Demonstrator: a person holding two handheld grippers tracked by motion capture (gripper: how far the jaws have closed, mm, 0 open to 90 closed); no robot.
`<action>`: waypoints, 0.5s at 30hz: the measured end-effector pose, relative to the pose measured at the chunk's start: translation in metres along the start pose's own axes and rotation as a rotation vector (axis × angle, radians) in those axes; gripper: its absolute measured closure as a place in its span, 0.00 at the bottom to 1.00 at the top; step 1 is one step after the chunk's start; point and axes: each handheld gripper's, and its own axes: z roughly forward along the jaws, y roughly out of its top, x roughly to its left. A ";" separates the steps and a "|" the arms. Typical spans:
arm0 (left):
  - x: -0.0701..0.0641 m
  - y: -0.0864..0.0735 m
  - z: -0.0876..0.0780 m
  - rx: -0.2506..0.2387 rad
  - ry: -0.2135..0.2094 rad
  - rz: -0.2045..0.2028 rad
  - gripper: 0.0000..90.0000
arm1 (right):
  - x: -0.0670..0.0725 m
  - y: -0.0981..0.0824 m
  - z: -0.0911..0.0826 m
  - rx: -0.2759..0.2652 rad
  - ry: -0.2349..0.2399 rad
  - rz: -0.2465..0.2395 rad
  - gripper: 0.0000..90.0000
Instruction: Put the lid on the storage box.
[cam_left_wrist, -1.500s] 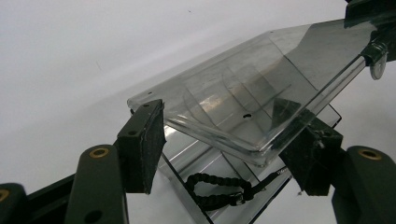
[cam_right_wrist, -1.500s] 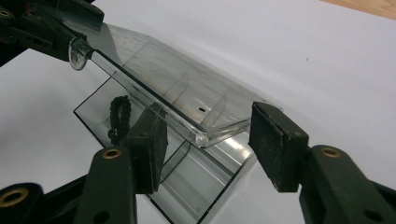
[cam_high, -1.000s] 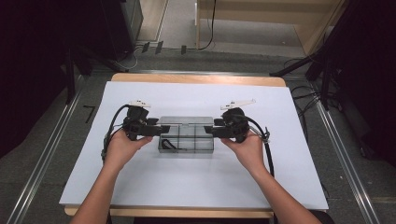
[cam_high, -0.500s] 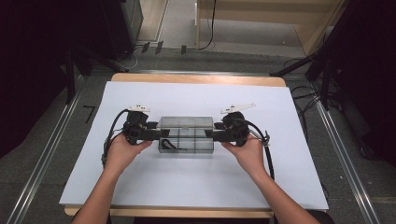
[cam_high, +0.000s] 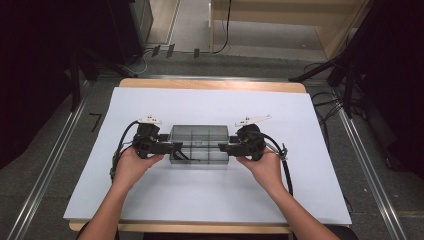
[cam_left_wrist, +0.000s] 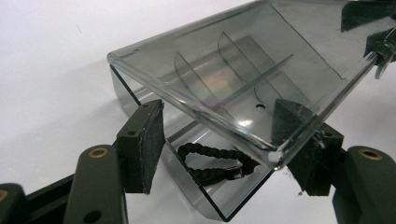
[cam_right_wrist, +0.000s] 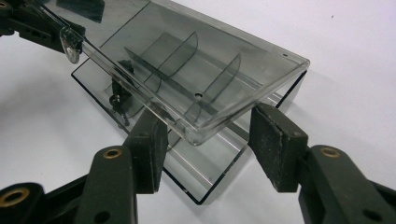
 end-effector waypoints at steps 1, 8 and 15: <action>0.000 0.000 0.000 -0.001 -0.001 0.003 0.40 | 0.000 0.000 0.000 0.000 0.000 -0.003 0.54; 0.000 -0.006 0.002 -0.003 -0.008 0.015 0.39 | 0.000 -0.005 0.000 -0.003 -0.001 -0.013 0.54; 0.000 -0.011 0.002 -0.004 -0.020 0.032 0.39 | 0.001 -0.009 0.002 -0.003 0.006 -0.028 0.54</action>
